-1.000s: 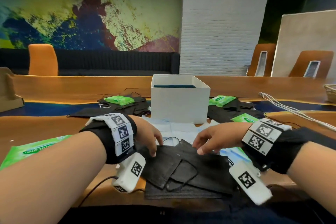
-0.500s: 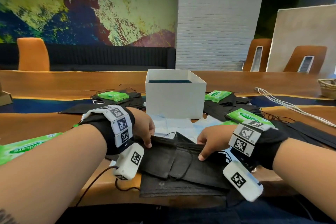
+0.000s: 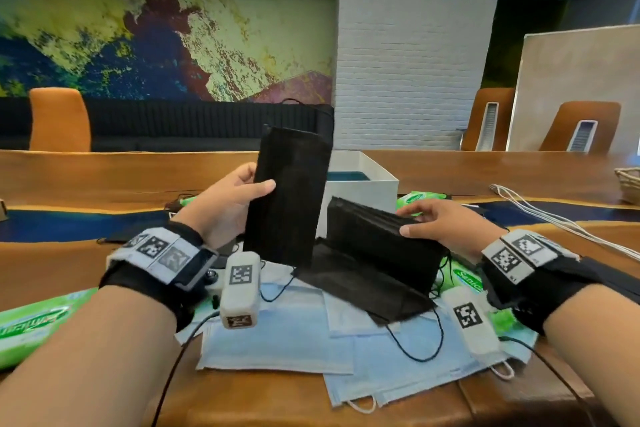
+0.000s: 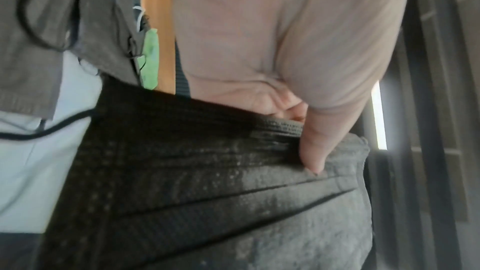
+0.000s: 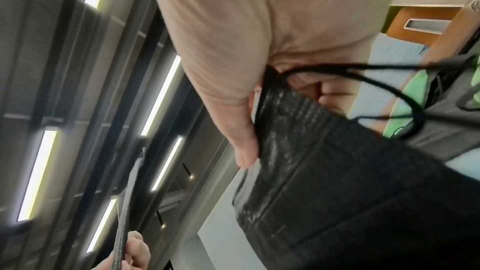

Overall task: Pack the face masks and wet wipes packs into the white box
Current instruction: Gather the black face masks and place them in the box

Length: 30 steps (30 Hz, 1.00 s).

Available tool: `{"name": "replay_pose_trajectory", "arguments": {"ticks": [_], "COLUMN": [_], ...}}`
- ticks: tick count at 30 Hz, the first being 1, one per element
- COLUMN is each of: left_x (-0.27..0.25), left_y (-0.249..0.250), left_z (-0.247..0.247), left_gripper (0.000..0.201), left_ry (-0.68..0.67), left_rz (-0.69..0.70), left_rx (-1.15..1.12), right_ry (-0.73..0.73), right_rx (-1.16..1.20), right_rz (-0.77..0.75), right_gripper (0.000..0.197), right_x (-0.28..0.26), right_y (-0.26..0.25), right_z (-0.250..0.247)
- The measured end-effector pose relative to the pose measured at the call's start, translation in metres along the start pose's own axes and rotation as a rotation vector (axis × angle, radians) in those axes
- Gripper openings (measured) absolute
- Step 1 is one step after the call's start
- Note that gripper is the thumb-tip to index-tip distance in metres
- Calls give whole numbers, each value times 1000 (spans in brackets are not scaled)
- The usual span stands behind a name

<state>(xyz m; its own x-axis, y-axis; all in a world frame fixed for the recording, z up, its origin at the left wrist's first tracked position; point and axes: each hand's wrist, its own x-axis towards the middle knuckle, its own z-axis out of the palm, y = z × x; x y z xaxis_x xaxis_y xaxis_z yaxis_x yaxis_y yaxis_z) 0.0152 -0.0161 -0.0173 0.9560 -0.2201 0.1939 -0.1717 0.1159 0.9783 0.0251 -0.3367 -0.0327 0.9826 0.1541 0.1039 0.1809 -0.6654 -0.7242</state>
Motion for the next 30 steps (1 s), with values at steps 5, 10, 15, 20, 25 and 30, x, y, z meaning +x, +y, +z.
{"name": "replay_pose_trajectory", "arguments": {"ticks": [5,10,15,20,25,30], "left_x": [17,34,41,37,34,28], "left_y": [-28,-54,-66,-70,-73,-67], "left_z": [1,6,5,4,5,18], "left_gripper": [23,26,24,24,26,26], "left_ry": [30,126,183,182,148,77], "left_rz": [66,109,78,76,84,154], "left_rx": [-225,-357,-404,-402,-411,-441], "right_ry": [2,156,249,313,413,295], "right_rx": [200,706,870,906,677,737], "right_rz": [-86,-163,-196,-201,-229,-233], "right_gripper": [5,13,13,6,8,15], "right_x": [2,20,42,52,48,47], "right_y": [-7,-14,-30,-41,-28,-22], "right_z": [-4,-2,23,52,64,70]}}
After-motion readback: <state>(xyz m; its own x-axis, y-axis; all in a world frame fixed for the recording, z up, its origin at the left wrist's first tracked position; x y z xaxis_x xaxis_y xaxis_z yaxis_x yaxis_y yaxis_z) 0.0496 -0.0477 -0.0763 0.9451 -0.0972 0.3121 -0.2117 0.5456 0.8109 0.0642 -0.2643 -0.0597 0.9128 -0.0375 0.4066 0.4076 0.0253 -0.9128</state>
